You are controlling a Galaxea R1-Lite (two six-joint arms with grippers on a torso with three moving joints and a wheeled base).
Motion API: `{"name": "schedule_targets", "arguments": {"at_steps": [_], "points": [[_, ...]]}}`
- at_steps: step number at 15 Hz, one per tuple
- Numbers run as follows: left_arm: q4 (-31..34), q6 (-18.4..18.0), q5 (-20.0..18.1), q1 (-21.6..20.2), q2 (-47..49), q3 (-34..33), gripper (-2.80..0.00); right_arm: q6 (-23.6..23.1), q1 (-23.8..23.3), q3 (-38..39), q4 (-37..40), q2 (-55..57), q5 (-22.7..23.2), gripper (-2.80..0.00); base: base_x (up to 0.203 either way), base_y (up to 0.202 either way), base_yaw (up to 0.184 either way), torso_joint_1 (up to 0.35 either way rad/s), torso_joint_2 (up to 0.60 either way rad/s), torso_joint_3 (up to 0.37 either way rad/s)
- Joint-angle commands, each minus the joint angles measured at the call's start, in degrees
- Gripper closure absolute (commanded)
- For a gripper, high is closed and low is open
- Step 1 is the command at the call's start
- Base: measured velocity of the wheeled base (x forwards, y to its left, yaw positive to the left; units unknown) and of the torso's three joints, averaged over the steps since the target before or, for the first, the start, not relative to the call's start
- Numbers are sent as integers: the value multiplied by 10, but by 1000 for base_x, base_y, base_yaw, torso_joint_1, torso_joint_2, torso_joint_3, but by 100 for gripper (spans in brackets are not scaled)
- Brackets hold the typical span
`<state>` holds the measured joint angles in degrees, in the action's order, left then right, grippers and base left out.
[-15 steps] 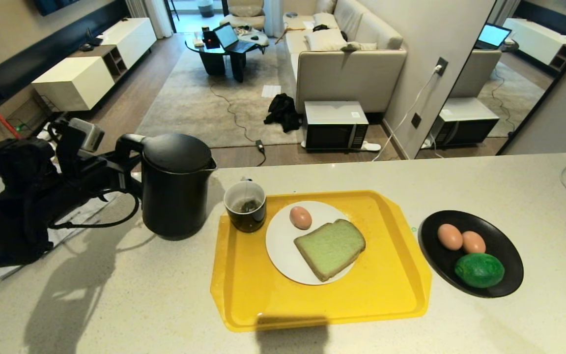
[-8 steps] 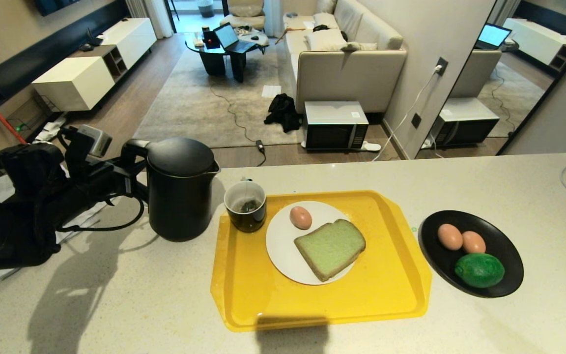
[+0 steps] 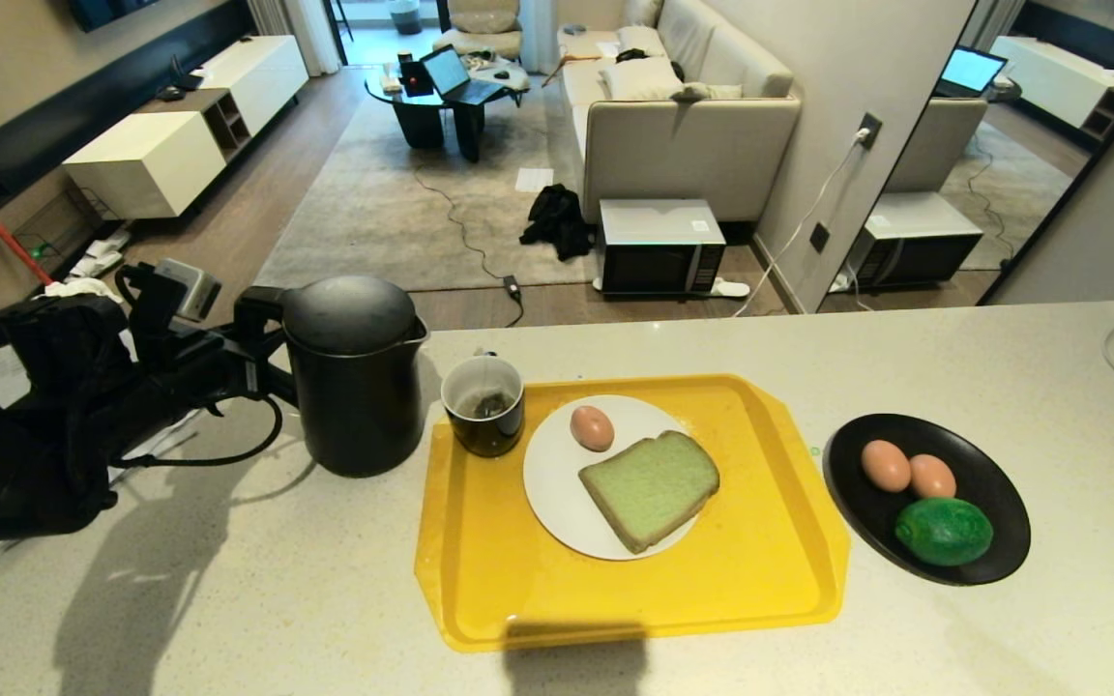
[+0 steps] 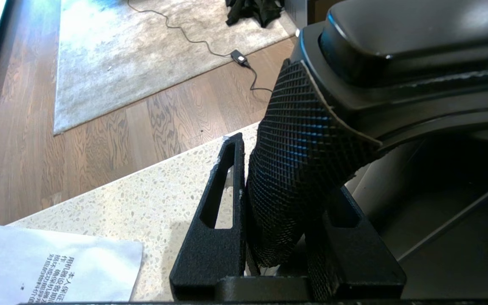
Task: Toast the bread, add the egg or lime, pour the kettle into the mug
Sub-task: Put the kettle back
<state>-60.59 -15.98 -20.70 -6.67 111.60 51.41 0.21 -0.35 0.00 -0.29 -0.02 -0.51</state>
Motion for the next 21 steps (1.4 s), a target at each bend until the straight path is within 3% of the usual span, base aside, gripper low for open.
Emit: {"name": "schedule_targets", "arguments": {"at_steps": [1,4,8,9,12,16,21], "points": [[-9,0,-2,-1,3,-2,0,0,0,0,0,0,0,0,0,0,0,0,0,0],[-48,8,-3,-2,16,-2,0,0,0,0,-1,0,0,0,0,0,0,0,0,0],[-50,6,-3,-2,18,-4,0,0,0,0,-1,0,0,0,0,0,0,0,0,0],[-51,6,-3,-2,17,-7,-280,0,0,0,-1,0,0,0,0,0,0,0,0,0],[-64,7,-3,-1,5,-50,-280,0,0,0,0,0,0,0,0,0,0,0,0,0],[-151,20,3,-2,-11,-129,-280,0,0,0,-1,0,0,0,0,0,0,0,0,0],[-166,18,3,-24,-52,-194,-280,0,0,0,-1,0,0,0,0,0,0,0,0,0]]}}
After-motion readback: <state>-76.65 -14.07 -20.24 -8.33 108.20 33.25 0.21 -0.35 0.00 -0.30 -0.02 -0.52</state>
